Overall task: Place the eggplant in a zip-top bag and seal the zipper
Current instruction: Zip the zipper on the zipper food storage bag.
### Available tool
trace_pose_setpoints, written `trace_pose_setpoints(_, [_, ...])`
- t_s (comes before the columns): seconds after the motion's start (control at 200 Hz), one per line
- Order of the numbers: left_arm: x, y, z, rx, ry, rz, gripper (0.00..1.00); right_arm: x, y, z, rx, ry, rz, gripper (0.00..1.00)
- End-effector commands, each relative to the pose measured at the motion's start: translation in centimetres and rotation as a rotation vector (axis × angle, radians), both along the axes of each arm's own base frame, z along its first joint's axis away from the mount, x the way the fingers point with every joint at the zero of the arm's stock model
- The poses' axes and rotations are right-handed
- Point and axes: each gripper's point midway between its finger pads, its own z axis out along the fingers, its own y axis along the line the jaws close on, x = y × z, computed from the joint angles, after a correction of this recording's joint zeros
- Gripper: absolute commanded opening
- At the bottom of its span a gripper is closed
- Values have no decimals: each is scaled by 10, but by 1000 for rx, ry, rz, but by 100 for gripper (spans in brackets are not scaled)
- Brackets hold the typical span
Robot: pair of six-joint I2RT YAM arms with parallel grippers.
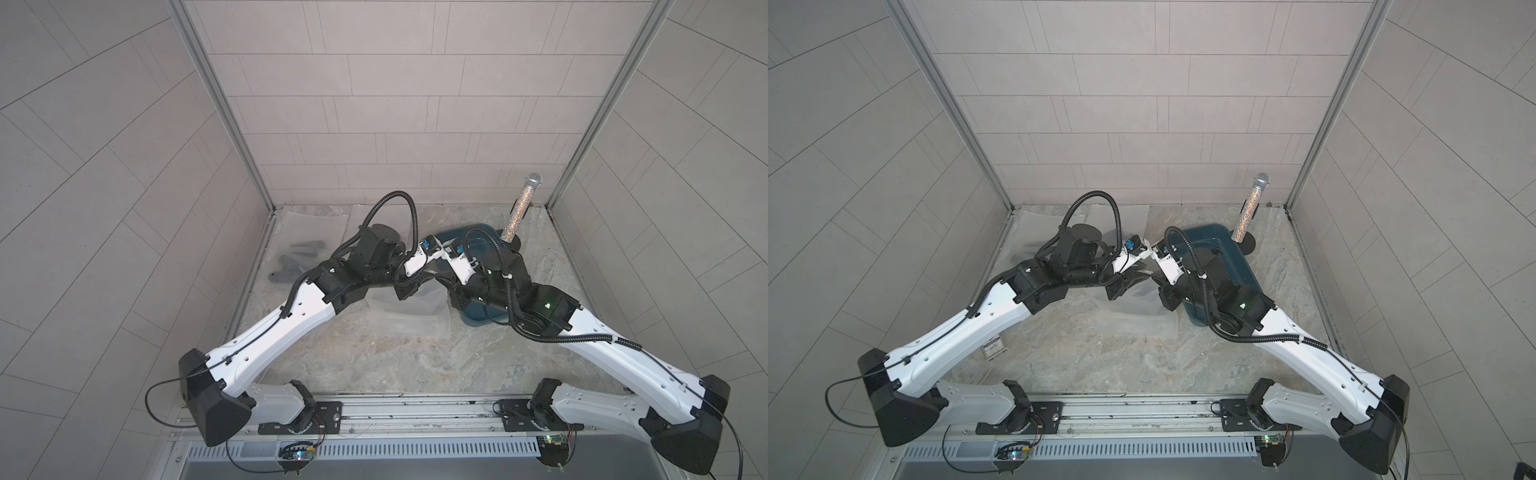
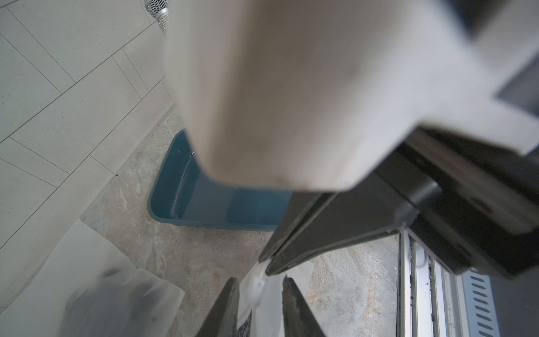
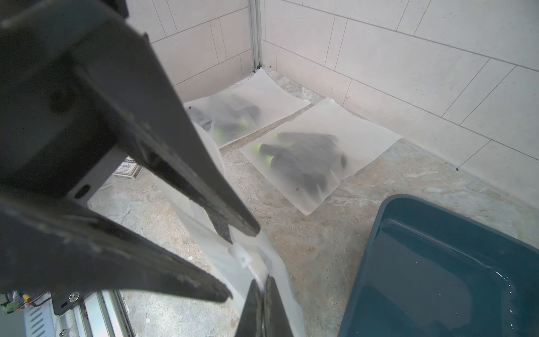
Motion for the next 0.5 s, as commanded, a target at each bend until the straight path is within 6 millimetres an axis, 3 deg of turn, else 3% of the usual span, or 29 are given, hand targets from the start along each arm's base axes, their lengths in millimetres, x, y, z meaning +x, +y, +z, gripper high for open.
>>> trace_pose_setpoints(0.0, [-1,2,-14,73,8,-6,23,-2,-1,16,31,-74,12,0])
trace_pose_setpoints(0.27, [3,2,-14,35,21,33,12,1,-4,18,87,-73,-23,0])
trace_pose_setpoints(0.495, [8,-1,-11,-23,41,73,23,1,0,14,104,-61,-14,0])
